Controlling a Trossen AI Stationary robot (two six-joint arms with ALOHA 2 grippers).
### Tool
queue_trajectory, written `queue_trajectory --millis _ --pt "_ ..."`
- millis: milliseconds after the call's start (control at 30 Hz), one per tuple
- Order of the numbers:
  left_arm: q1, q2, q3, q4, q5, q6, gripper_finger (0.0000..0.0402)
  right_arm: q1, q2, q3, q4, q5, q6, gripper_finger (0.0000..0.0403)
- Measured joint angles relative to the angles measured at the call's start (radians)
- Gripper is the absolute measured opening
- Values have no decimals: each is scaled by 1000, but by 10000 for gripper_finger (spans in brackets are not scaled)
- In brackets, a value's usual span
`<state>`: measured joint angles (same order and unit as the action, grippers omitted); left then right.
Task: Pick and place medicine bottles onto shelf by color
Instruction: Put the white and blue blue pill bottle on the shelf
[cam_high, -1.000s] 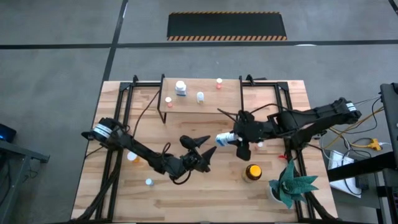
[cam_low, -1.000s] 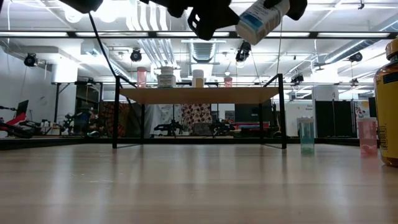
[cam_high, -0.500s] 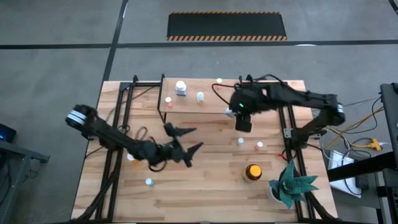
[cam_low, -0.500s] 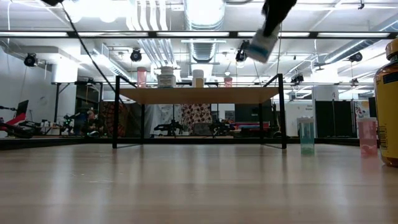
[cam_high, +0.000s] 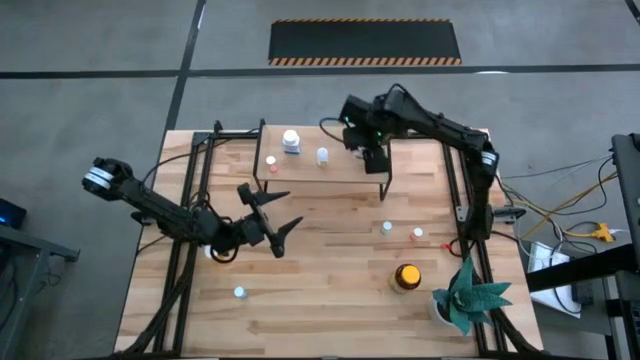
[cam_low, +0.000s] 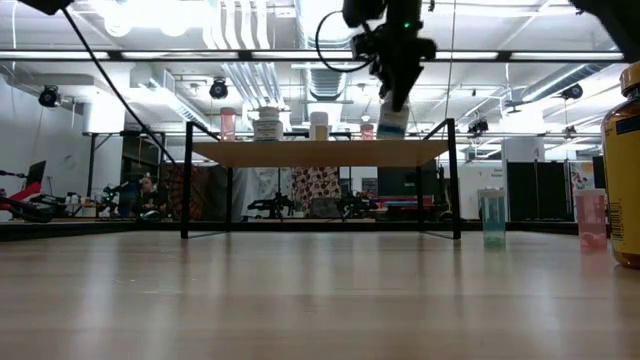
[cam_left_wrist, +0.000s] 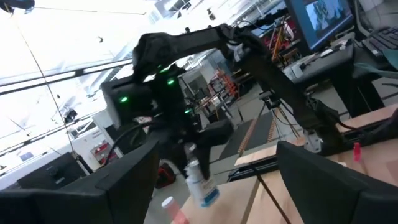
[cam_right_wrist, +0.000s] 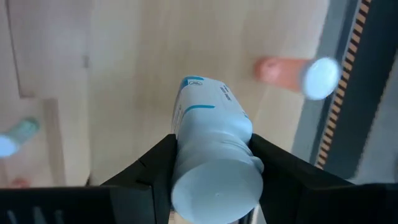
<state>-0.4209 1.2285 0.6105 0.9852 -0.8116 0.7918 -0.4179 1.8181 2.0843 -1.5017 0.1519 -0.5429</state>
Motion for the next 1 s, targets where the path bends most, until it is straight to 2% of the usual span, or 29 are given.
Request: queue_trajectory --millis 267,433,600,833,1000 --pt "0 1 -3 -1 -2 31 303 -87 49 45 -4 -3 -23 165" --pt "0 -15 -3 0 -5 34 303 -87 49 30 -14 -3 -158 166" --pt "1 -25 -9 0 -5 34 303 -84 49 30 -11 -6 -168 166" --pt "1 -25 -11 0 -5 34 303 -84 49 30 -12 -94 -191 167" --pt "1 -24 -11 0 -5 34 302 -84 49 30 -12 -100 -201 194"
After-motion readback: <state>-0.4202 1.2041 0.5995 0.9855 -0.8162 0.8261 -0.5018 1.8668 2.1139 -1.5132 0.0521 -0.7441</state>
